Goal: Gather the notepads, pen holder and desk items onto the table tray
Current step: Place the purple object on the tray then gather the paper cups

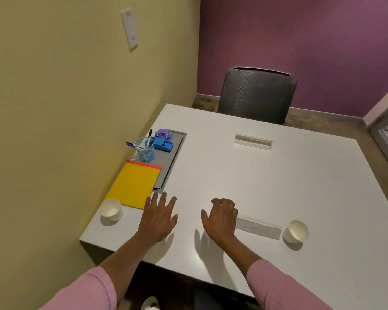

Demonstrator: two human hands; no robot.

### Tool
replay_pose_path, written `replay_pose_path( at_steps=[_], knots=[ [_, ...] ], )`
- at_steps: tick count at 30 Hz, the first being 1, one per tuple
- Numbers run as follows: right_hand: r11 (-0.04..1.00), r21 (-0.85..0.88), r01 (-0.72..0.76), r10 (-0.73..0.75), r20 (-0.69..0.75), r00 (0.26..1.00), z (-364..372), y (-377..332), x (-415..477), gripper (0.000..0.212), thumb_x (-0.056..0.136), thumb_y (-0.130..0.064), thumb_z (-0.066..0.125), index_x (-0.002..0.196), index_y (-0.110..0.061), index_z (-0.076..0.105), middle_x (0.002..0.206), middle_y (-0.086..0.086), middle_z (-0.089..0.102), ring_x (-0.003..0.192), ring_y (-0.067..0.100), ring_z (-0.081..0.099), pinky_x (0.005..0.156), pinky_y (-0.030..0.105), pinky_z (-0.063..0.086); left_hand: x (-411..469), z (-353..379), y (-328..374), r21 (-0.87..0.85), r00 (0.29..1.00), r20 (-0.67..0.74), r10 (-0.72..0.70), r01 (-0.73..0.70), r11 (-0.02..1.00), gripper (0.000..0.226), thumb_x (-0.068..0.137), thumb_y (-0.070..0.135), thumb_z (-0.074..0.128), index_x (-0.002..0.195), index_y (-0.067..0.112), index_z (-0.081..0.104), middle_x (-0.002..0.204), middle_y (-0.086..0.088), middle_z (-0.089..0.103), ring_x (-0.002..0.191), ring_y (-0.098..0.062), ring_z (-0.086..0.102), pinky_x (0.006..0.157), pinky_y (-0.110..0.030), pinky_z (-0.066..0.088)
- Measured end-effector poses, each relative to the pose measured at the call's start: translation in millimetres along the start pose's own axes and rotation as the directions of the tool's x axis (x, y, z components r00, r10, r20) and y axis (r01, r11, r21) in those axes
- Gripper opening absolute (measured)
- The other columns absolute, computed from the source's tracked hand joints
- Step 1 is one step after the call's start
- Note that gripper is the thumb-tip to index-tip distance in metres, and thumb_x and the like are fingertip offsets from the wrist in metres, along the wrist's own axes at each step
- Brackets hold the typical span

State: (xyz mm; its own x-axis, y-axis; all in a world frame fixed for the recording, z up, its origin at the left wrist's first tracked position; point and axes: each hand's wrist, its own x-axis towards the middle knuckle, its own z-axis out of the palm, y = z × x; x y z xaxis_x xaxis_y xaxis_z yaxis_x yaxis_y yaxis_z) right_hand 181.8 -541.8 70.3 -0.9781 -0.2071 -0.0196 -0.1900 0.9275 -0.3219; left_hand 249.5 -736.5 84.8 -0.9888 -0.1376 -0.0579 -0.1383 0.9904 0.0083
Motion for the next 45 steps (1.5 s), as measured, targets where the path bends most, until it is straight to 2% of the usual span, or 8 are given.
replay_pose_path(
  at_steps=[7, 15, 24, 28, 33, 36, 39, 45],
  knots=[
    [0.996, 0.023, 0.089, -0.092, 0.162, 0.983, 49.3, -115.4, 8.4, 0.053, 0.087, -0.053, 0.044, 0.12, -0.013, 0.058, 0.119, 0.01, 0.061, 0.119, 0.032, 0.043, 0.091, 0.043, 0.037, -6.7, 17.5, -116.0, 0.008, 0.987, 0.119, -0.109, 0.109, 0.994, 0.066, 0.092, 0.053, 0.046, 0.148, 0.021, 0.031, 0.153, -0.017, 0.033, 0.14, -0.041, 0.027, 0.113, -0.054, 0.023],
    [0.972, 0.078, 0.223, -0.236, 0.298, 0.925, 91.0, -211.5, 14.9, 0.05, 0.091, -0.053, 0.045, 0.115, -0.011, 0.06, 0.113, 0.013, 0.064, 0.114, 0.035, 0.047, 0.086, 0.043, 0.039, -9.5, 32.0, -195.2, 0.003, 0.981, 0.151, -0.123, 0.124, 0.992, 0.085, 0.085, 0.068, 0.042, 0.15, 0.019, 0.019, 0.152, -0.018, 0.031, 0.136, -0.035, 0.034, 0.108, -0.047, 0.032],
    [0.988, 0.104, 0.118, -0.146, 0.333, 0.931, 119.8, -256.5, 23.5, 0.053, 0.095, -0.053, 0.038, 0.103, -0.009, 0.066, 0.106, 0.013, 0.067, 0.107, 0.034, 0.051, 0.083, 0.041, 0.039, -7.1, 53.0, -226.3, -0.098, 0.978, 0.163, -0.129, 0.146, 0.984, 0.088, 0.077, 0.062, 0.06, 0.144, 0.011, 0.034, 0.131, -0.013, 0.056, 0.118, -0.034, 0.052, 0.09, -0.044, 0.045],
    [0.987, 0.108, 0.122, -0.152, 0.338, 0.929, 127.7, -263.9, 24.7, 0.045, 0.096, -0.044, 0.039, 0.092, -0.009, 0.066, 0.097, 0.015, 0.068, 0.103, 0.035, 0.051, 0.076, 0.04, 0.035, -7.3, 57.7, -226.4, -0.139, 0.984, 0.153, -0.089, 0.111, 0.984, 0.085, 0.066, 0.055, 0.074, 0.132, 0.007, 0.049, 0.116, -0.013, 0.066, 0.105, -0.038, 0.06, 0.076, -0.046, 0.051],
    [0.985, 0.118, 0.128, -0.161, 0.338, 0.927, 126.5, -257.1, 26.8, 0.033, 0.093, -0.032, 0.042, 0.087, -0.008, 0.064, 0.092, 0.015, 0.067, 0.099, 0.034, 0.05, 0.074, 0.039, 0.034, -3.5, 49.4, -222.4, -0.158, 0.989, 0.121, -0.085, 0.103, 0.982, 0.086, 0.069, 0.057, 0.072, 0.136, 0.01, 0.046, 0.124, -0.009, 0.063, 0.116, -0.037, 0.054, 0.08, -0.047, 0.05],
    [0.987, 0.141, 0.078, -0.121, 0.322, 0.939, 112.4, -246.4, 27.4, 0.03, 0.09, -0.03, 0.044, 0.08, -0.009, 0.062, 0.086, 0.016, 0.066, 0.093, 0.035, 0.051, 0.071, 0.039, 0.033, -0.2, 40.4, -209.7, -0.2, 0.992, 0.099, -0.074, 0.092, 0.975, 0.087, 0.069, 0.057, 0.073, 0.137, 0.011, 0.045, 0.13, -0.009, 0.06, 0.123, -0.038, 0.05, 0.087, -0.049, 0.048],
    [0.988, 0.158, -0.004, -0.041, 0.283, 0.958, 90.7, -225.8, 24.3, 0.025, 0.087, -0.027, 0.045, 0.07, -0.012, 0.055, 0.079, 0.015, 0.065, 0.087, 0.035, 0.052, 0.065, 0.036, 0.031, 6.1, 29.1, -183.7, -0.216, 0.998, 0.064, -0.003, 0.016, 0.976, 0.088, 0.064, 0.057, 0.076, 0.134, 0.011, 0.049, 0.123, -0.011, 0.064, 0.121, -0.04, 0.052, 0.086, -0.05, 0.05],
    [0.903, 0.209, -0.374, 0.331, 0.213, 0.919, 30.9, -149.1, 7.0, 0.022, 0.08, -0.022, 0.045, 0.06, -0.015, 0.048, 0.064, 0.003, 0.057, 0.077, 0.029, 0.055, 0.063, 0.033, 0.039, 30.3, -0.9, -94.3, -0.196, 0.972, 0.009, 0.236, -0.23, 0.953, 0.097, 0.061, 0.073, 0.065, 0.133, 0.011, 0.048, 0.123, -0.011, 0.063, 0.119, -0.037, 0.053, 0.087, -0.047, 0.048]
  ],
)
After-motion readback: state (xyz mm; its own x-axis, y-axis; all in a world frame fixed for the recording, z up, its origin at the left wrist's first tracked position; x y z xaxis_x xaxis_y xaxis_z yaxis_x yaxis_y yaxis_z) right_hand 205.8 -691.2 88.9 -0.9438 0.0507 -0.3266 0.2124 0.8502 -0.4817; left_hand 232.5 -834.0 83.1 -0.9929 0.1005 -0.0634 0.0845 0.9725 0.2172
